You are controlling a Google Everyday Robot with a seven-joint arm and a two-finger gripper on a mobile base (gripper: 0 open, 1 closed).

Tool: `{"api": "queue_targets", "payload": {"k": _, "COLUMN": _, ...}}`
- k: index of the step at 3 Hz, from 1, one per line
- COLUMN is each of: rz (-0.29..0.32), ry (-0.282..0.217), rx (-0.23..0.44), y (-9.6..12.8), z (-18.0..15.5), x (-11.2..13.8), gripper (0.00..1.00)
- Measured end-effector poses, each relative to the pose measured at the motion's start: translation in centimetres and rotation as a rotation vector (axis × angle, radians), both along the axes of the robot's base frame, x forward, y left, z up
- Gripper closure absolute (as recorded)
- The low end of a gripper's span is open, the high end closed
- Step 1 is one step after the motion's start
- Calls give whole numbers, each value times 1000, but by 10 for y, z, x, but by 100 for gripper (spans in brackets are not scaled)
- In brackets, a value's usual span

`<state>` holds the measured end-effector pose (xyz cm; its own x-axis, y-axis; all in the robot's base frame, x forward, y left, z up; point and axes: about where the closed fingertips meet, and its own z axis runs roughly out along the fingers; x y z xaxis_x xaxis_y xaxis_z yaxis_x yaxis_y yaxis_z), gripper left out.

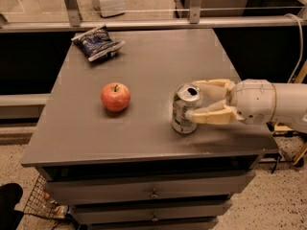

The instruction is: Move 7up can near blue chip bag

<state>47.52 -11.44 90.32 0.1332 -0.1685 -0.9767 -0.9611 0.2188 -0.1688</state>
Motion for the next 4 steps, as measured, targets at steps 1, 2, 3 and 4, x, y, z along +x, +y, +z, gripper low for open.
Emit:
{"api": "queue_targets", "payload": {"k": 1, "rz": 18, "ry": 10, "rx": 20, "y": 3, "z": -2, "x": 9, "gripper": 100}}
{"api": "queue_targets", "payload": {"k": 2, "rz": 27, "ry": 30, "rx": 45, "y": 0, "z": 3, "x": 31, "gripper": 100}}
{"api": "queue_targets", "payload": {"k": 3, "rz": 32, "ry": 44, "rx": 53, "y": -4, "z": 25, "x": 74, "gripper": 100}}
{"api": "queue_targets", "payload": {"k": 4, "rz": 53, "ry": 85, "rx": 21, "y": 5, "z": 41, "x": 125, "gripper": 100}}
